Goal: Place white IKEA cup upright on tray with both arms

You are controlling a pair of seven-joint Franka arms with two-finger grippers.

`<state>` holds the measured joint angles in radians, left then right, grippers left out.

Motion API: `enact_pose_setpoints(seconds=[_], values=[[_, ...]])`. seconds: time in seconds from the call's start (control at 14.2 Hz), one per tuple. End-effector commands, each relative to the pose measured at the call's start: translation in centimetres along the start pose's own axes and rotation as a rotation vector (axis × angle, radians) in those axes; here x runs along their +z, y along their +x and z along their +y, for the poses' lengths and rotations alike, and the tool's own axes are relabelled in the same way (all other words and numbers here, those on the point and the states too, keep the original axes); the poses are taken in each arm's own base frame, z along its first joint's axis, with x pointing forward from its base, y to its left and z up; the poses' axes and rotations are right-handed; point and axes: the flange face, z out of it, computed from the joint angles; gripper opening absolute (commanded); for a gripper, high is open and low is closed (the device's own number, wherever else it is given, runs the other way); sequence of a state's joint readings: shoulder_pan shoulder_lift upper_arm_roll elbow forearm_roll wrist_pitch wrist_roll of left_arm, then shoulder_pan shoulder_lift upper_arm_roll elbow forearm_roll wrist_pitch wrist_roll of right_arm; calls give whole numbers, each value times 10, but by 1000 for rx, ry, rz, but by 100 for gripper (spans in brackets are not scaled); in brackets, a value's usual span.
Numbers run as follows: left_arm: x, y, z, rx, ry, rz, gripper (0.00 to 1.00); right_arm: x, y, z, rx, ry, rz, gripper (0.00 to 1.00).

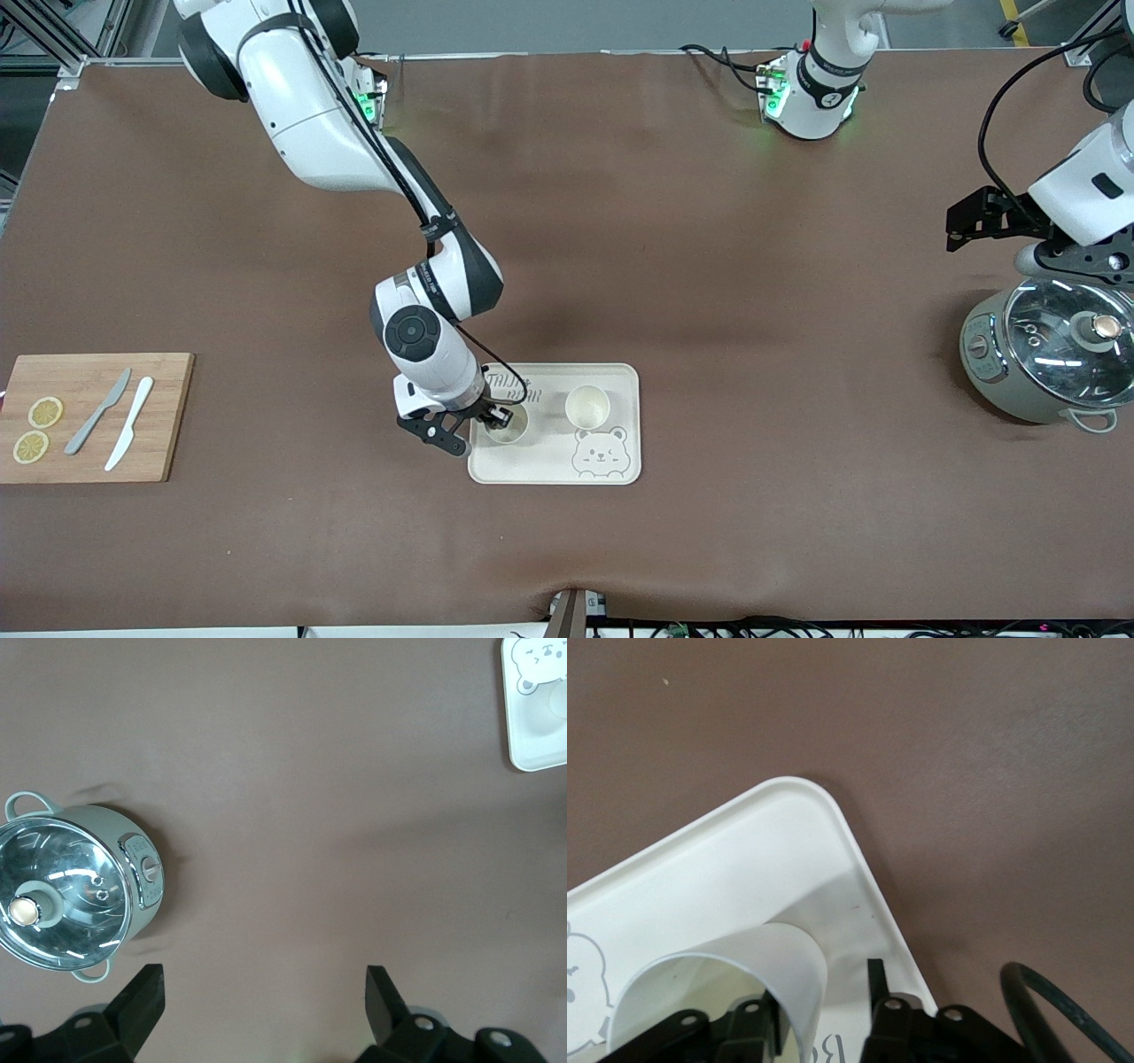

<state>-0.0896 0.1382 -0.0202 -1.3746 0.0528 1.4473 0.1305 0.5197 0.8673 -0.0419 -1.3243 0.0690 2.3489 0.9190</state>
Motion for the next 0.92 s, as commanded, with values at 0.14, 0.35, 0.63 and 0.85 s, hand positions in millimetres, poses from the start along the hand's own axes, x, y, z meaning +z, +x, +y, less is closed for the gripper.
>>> enact_pose_setpoints(seconds=[0.14,0.35,0.63,0.85], values=[[1,2,0,18,24,3,100,-136,8,1,12,-62,-31,100],[1,2,0,18,24,3,100,-258,20,39,23,-89,-86,100],[2,2,-1,16,23,1,100,-376,46,142,-54,-128,-212,100],[1,1,-1,16,24,3,100,-416,83,237,-121,-138,-272,100]])
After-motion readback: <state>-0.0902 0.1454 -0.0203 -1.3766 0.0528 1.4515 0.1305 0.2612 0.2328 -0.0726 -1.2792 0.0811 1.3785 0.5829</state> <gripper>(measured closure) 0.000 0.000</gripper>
